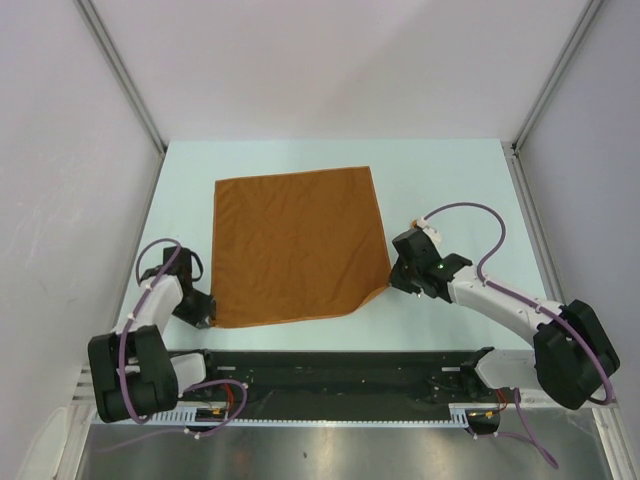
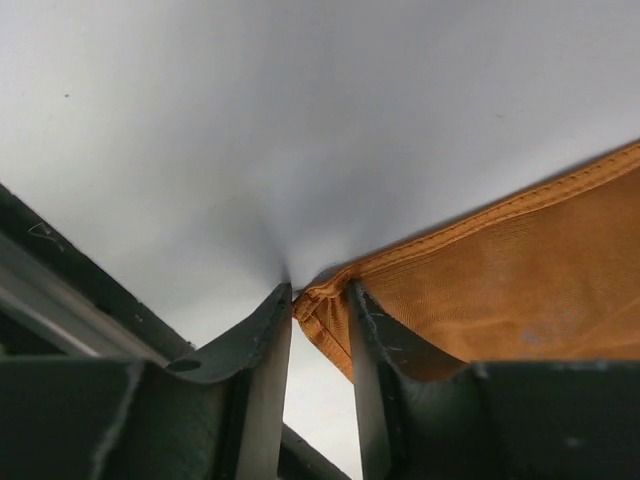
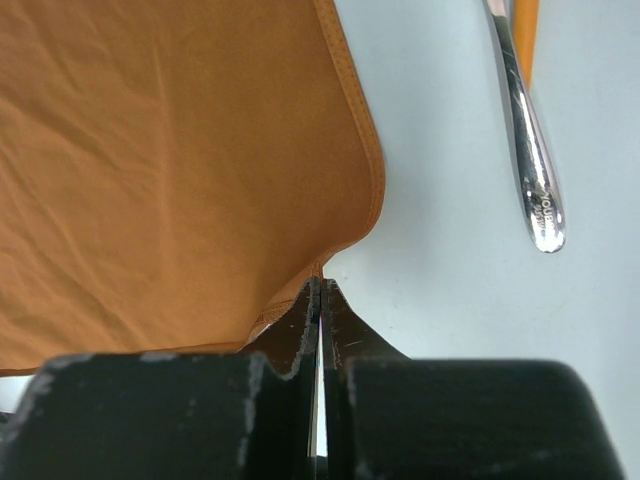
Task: Fold the napkin into a case and place the utensils inside
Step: Pick up the flattened napkin from the center of the board.
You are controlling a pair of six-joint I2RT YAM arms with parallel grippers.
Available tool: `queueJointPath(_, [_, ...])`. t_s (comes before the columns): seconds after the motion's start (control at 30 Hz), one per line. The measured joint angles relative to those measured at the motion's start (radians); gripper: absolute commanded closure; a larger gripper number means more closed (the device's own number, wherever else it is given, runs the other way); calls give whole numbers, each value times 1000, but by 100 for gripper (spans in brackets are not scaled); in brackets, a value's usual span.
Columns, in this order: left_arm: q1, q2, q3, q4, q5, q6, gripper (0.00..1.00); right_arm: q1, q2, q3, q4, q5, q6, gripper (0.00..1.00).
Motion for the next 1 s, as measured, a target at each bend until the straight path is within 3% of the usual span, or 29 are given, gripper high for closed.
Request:
queueJointPath(0.23, [1,-49,-20,41,48,1,100,0,-2,-12,0,0,-3,100])
queueJointPath(0.47, [0,-129,-17,11,77,1,100,-15,-31,-20,11,-42,-82,100])
queueJointPath(1.0, [0,-445,67,-128,77,-2,100,-53,-306,-45,9,-182,-252,100])
